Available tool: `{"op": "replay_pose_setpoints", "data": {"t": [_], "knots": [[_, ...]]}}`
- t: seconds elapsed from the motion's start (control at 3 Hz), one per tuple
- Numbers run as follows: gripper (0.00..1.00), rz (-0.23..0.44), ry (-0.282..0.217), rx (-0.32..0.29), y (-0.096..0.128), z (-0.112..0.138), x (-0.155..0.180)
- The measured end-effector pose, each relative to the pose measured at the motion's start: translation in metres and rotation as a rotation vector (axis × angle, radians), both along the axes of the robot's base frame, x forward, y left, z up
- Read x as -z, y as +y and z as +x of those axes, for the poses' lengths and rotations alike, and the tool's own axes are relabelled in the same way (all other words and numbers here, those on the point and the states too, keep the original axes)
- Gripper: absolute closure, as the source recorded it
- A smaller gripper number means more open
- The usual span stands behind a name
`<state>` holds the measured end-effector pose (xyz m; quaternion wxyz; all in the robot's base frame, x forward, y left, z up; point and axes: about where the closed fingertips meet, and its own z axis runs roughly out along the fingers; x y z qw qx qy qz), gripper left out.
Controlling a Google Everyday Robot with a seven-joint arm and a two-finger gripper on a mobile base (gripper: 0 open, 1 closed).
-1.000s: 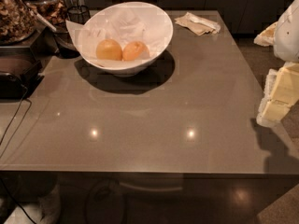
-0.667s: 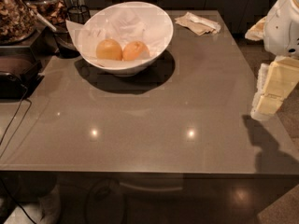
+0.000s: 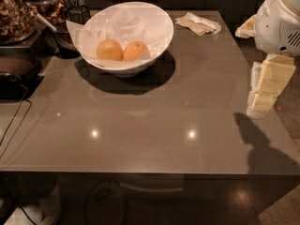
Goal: Pick orange from white bowl
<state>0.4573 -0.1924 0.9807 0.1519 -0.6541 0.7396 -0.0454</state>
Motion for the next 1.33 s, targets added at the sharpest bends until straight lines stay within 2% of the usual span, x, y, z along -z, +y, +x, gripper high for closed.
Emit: {"op": "replay_pose_setpoints", "data": {"t": [0.33, 0.67, 1.0, 1.33], "knots": [[0.0, 0.038, -0.025, 0.012, 0.006, 0.021, -0.009], [0.0, 0.096, -0.023, 0.049, 0.013, 0.059, -0.023], [0.0, 0.123, -0.007, 0.066, 0.02, 0.099, -0.031], [0.0, 0.144, -0.051, 0.067, 0.022, 0.112, -0.044]]}}
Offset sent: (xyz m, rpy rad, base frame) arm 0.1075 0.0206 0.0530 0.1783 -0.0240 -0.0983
